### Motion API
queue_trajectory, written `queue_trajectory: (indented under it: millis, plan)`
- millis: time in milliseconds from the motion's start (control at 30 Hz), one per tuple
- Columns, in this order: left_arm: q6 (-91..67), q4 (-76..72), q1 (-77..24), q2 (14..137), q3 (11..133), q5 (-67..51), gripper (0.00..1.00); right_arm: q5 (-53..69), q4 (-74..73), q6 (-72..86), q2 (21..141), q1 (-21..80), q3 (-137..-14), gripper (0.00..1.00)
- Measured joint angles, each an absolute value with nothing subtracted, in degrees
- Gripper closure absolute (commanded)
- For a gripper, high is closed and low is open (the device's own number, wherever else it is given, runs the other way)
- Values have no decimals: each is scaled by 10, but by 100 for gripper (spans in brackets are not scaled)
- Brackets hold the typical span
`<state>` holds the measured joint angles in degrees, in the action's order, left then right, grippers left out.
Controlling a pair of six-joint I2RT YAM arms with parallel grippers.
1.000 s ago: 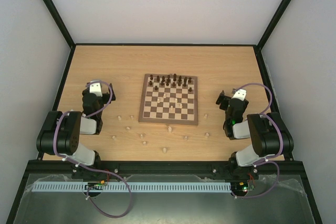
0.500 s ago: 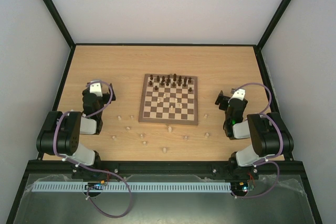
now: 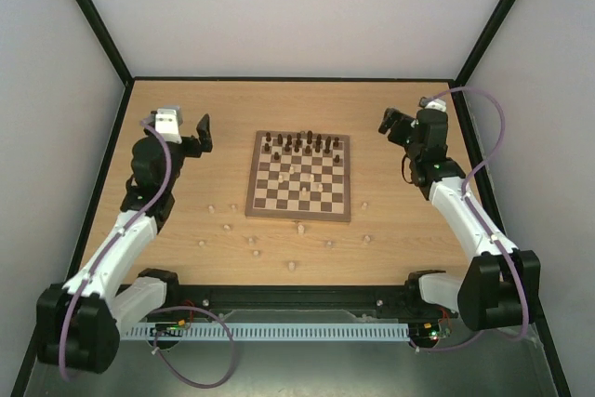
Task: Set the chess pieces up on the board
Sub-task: Move the chess piece to the chessboard.
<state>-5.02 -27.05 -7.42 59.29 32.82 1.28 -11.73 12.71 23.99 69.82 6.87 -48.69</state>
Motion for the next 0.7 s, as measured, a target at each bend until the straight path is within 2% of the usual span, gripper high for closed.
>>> queue_trajectory:
  millis: [267, 467, 567, 700]
  plan:
    - [-161, -67, -88, 455, 430, -5, 0, 43, -16, 295, 653, 74, -473, 1]
    - [-233, 64, -88, 436, 470, -36, 0, 100, -62, 310, 654, 103, -473, 0]
    - [-253, 89, -88, 445, 469, -91, 1, 83, -86, 310, 658, 147, -476, 7]
    - [-291, 62, -88, 454, 437, -188, 1, 21, -135, 303, 701, 209, -510, 24]
